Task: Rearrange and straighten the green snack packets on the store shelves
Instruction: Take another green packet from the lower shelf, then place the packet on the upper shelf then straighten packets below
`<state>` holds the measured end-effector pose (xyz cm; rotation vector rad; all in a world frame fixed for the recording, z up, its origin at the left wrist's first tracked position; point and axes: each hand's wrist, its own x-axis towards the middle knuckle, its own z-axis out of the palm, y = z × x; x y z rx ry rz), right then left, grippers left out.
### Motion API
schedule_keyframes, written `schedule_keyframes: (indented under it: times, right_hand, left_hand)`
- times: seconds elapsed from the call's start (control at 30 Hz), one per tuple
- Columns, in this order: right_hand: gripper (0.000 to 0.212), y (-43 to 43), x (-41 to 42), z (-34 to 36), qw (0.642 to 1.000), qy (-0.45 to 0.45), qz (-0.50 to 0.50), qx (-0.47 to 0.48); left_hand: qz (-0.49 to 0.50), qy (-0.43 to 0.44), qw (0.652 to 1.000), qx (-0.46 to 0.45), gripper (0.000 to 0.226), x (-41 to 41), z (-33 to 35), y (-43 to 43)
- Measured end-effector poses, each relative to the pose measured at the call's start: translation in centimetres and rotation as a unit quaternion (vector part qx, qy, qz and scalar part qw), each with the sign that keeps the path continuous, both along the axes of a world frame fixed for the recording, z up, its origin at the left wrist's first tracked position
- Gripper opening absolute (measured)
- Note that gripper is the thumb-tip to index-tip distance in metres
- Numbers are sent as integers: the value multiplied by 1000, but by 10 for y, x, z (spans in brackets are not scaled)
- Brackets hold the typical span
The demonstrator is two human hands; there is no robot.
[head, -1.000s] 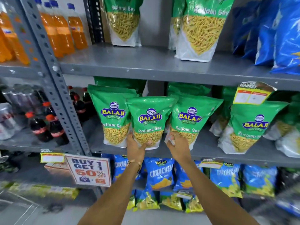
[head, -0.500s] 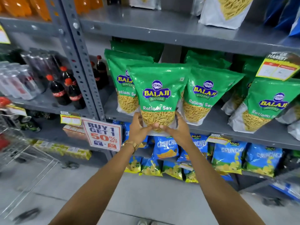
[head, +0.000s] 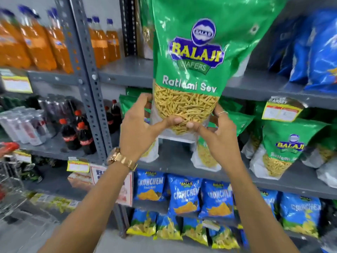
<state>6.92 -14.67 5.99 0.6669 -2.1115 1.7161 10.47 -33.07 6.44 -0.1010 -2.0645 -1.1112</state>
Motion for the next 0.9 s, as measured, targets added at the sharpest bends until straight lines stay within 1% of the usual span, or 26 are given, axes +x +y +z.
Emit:
schedule_keyframes:
  times: [0.07,0.13,0.2,0.27,0.33,0.4,0.5,0.6,0.7,0.8,0.83,0.9]
  right_hand:
    - [58,-2,-9,31,999,51,-9,-3]
    - [59,-6,-23,59,995,97,-16,3]
    - [61,-12,-40,80,992,125,-15,19]
    - [63,-20,-59,95,990,134,-14,39]
    - [66,-29,-78,101,990,125,-20,58]
    - [69,-39,-98,107,991,112,-23,73]
    - [60,-54,-122,109,990,89,-29,102]
    - [57,-68,-144,108,990,71,-33,120]
    - [54,-81,-164,114,989,34,-33,142]
    - [46,-94,-181,120,988,5,-28,151]
    - [45,-99,-187,119,988,-2,-24,151]
    - [54,-111,-197,120,989,-7,-21,146]
  left_hand:
    - [0,46,999,-17,61,-5,35,-2]
    - [-1,66,997,-29,64,-20,64,-7]
    - [9,59,997,-45,69,-40,84,-14]
    - [16,37,997,-66,74,-61,99,-21]
    - [12,14,997,-73,79,-81,105,-27]
    - [7,-7,997,-70,78,-101,108,-34]
    - [11,-47,997,-57,73,-128,102,-45]
    - [25,-67,997,-38,71,-150,96,-55]
    - [17,-95,995,-38,72,-170,100,-66]
    - [13,-113,993,-40,68,-189,107,-76]
    - [19,-118,992,-41,66,-195,108,-79]
    - [28,-131,990,-35,65,-205,109,-84]
